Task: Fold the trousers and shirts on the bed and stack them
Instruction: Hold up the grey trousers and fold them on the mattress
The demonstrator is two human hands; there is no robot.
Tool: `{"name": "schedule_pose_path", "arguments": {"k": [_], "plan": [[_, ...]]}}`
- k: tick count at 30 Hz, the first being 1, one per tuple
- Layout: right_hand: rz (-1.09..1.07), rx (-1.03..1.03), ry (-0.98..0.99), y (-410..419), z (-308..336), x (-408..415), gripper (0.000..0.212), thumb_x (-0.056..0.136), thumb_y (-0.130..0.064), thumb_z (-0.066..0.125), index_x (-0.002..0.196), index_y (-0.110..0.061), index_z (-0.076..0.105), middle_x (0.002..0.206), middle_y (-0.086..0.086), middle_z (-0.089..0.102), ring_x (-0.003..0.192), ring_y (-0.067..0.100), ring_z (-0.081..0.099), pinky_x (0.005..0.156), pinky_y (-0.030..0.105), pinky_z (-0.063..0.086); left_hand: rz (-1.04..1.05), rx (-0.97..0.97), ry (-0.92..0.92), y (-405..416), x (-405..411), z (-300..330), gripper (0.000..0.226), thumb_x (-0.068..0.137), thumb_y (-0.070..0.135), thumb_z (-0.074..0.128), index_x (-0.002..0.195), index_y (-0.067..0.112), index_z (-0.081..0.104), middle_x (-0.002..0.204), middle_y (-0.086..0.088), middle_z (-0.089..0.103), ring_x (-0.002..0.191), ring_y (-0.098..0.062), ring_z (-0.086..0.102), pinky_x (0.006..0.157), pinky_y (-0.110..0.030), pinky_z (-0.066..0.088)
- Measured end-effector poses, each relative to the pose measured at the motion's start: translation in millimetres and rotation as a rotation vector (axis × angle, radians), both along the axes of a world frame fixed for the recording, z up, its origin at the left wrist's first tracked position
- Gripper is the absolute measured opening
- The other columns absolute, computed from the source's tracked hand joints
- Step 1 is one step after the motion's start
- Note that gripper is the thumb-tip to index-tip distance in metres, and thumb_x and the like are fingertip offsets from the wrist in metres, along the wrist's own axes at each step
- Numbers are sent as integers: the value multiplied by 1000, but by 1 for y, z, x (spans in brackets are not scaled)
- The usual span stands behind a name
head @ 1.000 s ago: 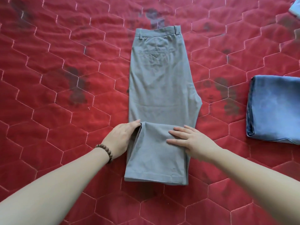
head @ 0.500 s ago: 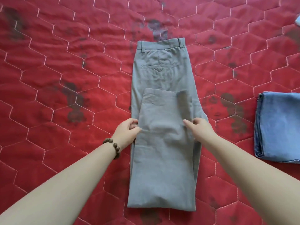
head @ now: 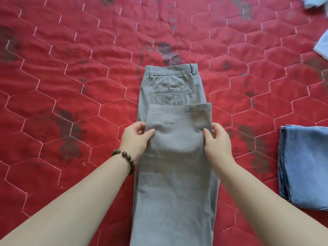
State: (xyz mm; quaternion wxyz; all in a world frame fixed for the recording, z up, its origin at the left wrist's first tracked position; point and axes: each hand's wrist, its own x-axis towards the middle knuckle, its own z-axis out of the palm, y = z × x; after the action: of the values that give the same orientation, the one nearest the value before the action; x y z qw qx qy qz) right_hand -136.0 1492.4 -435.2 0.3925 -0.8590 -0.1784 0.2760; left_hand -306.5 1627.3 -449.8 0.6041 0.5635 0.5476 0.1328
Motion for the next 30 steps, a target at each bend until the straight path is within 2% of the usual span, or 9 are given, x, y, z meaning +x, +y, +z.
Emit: {"name": "schedule_pose_path", "arguments": {"k": [5,8,11,13,15,18,23,27,30], "plan": [[24,162,-57,81,24,54,12,97,-19,52,107,-17,57,90,-12,61,75,-6,58,65,5,43,58,136,-101,72,41,18,17,88,20,68,104,18,63,89,1,70,80,-11,67,81,-31,56],[43,-175,115,94,-2,71,39,96,-37,51,123,-9,53,112,8,60,95,21,58,87,30,49,-9,-45,141,89,41,-9,34,91,30,62,117,7,60,106,-13,69,99,-29,66,96,-42,50],[139,-359,149,77,-21,60,25,94,-35,53,94,-10,56,87,7,53,85,22,50,73,30,38,-49,-100,257,76,26,-32,27,89,23,65,107,3,65,113,-28,64,111,-41,60,98,-51,48],[156,-386,110,64,-28,50,29,93,-32,56,73,-13,48,73,3,49,79,25,51,68,30,37,-55,-74,261,69,18,-34,15,84,23,70,91,10,70,94,-19,71,96,-33,67,94,-50,51],[168,-387,65,52,-33,43,33,92,-29,59,69,-7,49,69,6,50,75,27,52,66,35,42,-83,-41,266,66,16,-36,9,83,20,71,79,12,69,76,-6,69,81,-23,67,89,-45,55],[148,-310,3,48,-35,41,20,90,-21,62,88,-2,61,84,10,61,80,28,56,72,38,48,-102,39,259,65,19,-30,6,82,12,70,87,11,69,79,-1,68,82,-20,66,83,-33,55],[3,-72,-135,72,-20,58,3,88,-17,62,88,-14,62,85,1,62,80,20,56,68,27,34,2,140,55,86,40,-14,20,85,8,67,104,5,67,97,-14,71,84,-24,65,83,-37,53],[95,-295,-10,66,-27,66,24,92,-30,60,92,-6,60,82,7,57,80,24,53,70,31,39,41,-99,77,81,38,-18,13,93,8,57,106,5,60,77,-10,60,61,-20,59,64,-32,56],[107,-352,105,48,-30,57,38,91,-38,61,69,-10,47,59,5,43,60,24,46,62,34,44,56,-372,101,63,19,-22,13,96,17,55,86,10,55,63,-4,51,43,-11,53,44,-19,50]]}}
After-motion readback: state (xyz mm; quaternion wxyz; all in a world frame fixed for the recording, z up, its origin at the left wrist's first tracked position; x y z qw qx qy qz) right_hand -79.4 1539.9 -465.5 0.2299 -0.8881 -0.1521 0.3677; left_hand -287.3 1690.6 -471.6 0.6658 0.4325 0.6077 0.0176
